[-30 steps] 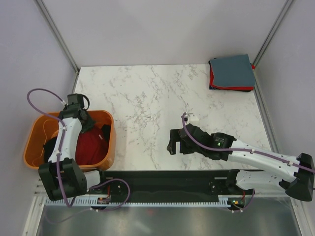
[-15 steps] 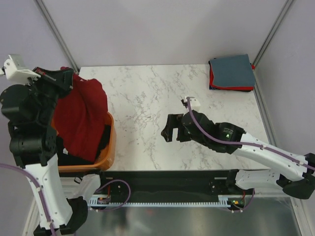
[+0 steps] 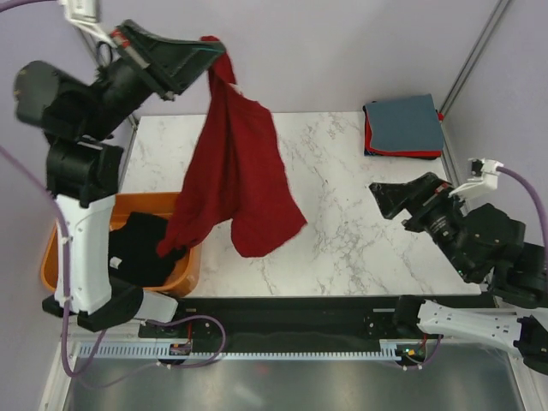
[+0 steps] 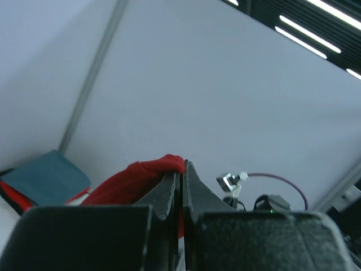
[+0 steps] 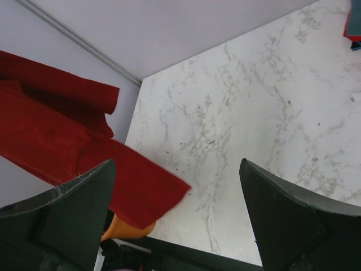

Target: Fold and stack the t-shirts

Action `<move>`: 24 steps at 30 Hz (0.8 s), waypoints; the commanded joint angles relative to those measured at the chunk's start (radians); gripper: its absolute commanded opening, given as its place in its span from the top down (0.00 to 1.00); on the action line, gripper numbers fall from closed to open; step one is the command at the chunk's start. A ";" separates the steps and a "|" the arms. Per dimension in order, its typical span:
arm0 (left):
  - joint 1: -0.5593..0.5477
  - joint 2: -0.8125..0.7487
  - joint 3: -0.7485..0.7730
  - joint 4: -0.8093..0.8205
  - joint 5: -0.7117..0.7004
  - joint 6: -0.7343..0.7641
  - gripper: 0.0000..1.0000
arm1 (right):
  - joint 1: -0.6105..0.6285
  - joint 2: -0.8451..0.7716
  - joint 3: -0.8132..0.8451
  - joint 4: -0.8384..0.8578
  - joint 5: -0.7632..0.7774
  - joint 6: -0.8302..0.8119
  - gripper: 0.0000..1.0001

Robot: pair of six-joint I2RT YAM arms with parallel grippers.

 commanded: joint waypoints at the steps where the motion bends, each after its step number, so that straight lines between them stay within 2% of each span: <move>1: -0.195 0.111 0.032 0.044 0.002 -0.004 0.98 | 0.000 0.041 0.108 -0.149 0.122 0.007 0.02; 2: -0.247 0.138 0.024 0.020 -0.063 0.009 0.98 | 0.002 0.067 0.134 -0.193 0.138 0.019 0.02; 3: -0.349 0.164 0.027 0.003 -0.098 0.015 0.98 | -0.001 0.078 0.162 -0.242 0.172 0.040 0.02; 5: -0.440 0.280 0.051 -0.008 -0.136 0.036 0.98 | 0.000 0.088 0.212 -0.348 0.203 0.089 0.02; 6: -0.520 0.331 0.070 -0.020 -0.151 0.050 0.98 | 0.000 0.080 0.217 -0.368 0.227 0.105 0.02; 8: -0.578 0.418 0.113 -0.040 -0.196 0.058 0.98 | 0.000 0.049 0.208 -0.432 0.251 0.177 0.02; 9: -0.624 0.516 0.125 -0.039 -0.199 0.056 0.98 | 0.000 0.039 0.202 -0.455 0.264 0.203 0.02; 13: -0.677 0.774 0.183 -0.039 -0.150 -0.028 0.98 | 0.000 0.009 0.151 -0.613 0.297 0.347 0.02; 15: -0.689 0.907 0.187 -0.030 -0.121 -0.081 0.98 | 0.000 0.000 0.090 -0.613 0.277 0.358 0.02; 20: -0.712 1.109 0.200 -0.016 -0.037 -0.131 0.98 | 0.000 0.041 -0.030 -0.612 0.177 0.426 0.02; 23: -0.708 1.165 0.208 -0.022 -0.009 -0.125 0.92 | 0.000 0.095 -0.073 -0.597 0.128 0.414 0.02; 24: -0.700 1.170 0.208 -0.035 -0.004 -0.097 0.80 | 0.000 0.101 -0.100 -0.583 0.113 0.401 0.02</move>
